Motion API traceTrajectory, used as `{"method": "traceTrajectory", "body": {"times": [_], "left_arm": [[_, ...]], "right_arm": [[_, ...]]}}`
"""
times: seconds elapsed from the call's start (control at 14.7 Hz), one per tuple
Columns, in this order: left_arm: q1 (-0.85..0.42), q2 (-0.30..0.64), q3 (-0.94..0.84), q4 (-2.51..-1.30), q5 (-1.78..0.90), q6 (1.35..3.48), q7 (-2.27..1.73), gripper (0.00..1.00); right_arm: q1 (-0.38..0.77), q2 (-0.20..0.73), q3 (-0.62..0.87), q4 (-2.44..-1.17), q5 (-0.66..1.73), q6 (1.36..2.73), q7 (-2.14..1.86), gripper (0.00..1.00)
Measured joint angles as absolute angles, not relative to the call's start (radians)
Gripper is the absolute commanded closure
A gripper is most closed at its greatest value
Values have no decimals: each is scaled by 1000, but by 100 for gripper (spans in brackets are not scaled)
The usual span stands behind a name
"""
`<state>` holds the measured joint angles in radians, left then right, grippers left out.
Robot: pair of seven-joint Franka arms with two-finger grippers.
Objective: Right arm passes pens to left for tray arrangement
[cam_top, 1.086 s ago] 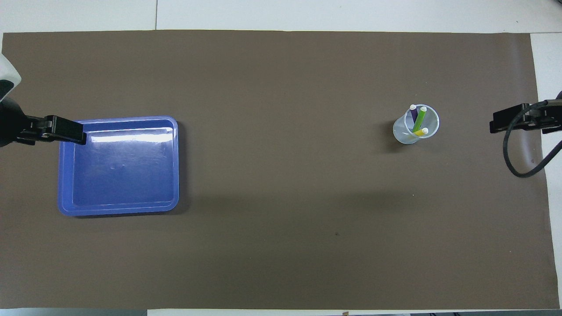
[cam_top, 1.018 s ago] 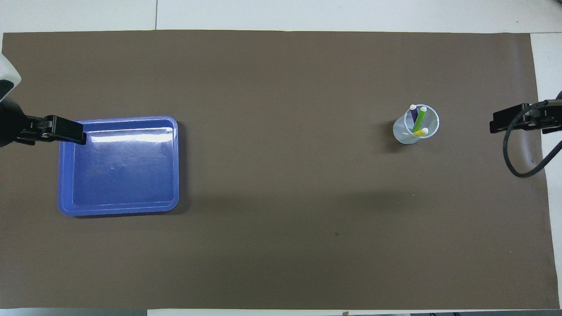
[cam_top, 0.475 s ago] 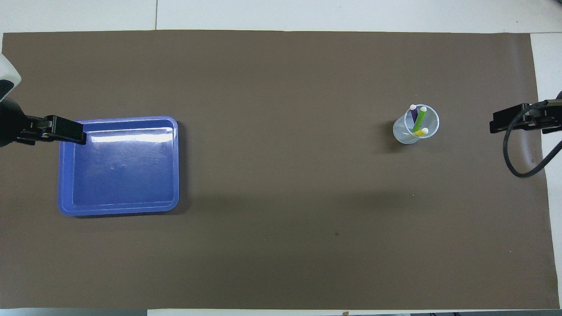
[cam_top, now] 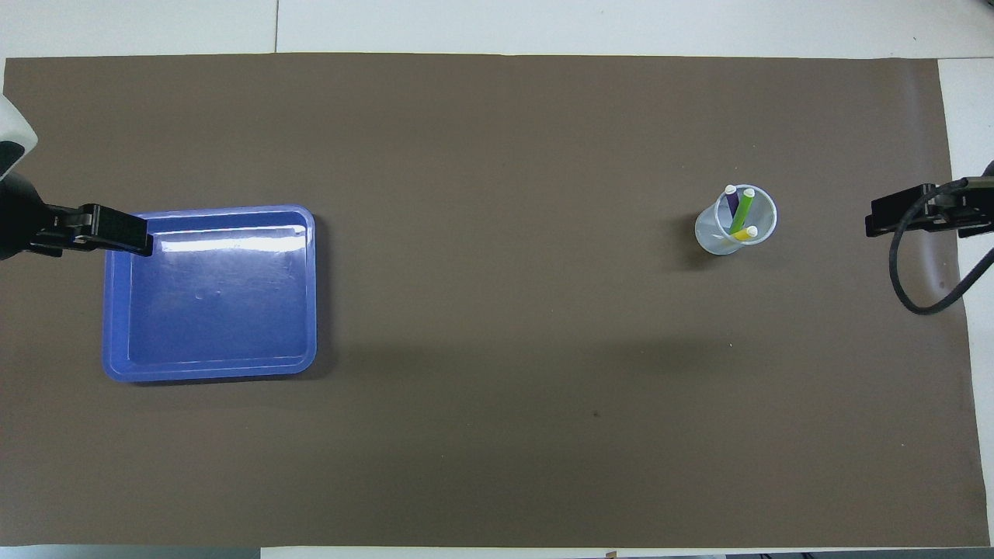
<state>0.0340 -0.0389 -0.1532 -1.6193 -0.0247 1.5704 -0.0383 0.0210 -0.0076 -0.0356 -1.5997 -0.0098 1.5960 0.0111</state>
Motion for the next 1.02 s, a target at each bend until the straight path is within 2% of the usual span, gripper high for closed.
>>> {"method": "traceTrajectory", "body": {"times": [0.48,0.61,1.02], "left_arm": [[35,-39,-153,-1625,-25,1570,-38,0],[35,-39,-153,-1626,-25,1570,-38,0],[34,-39,-154,-1626,-25,1571,-38,0]], "right_arm": [[21,7,2,-1676,37,1743,5,1],[21,47,4,-1699,53,1804,-49,1],[19,187,1,-1706,57,1947,-233,13]]}}
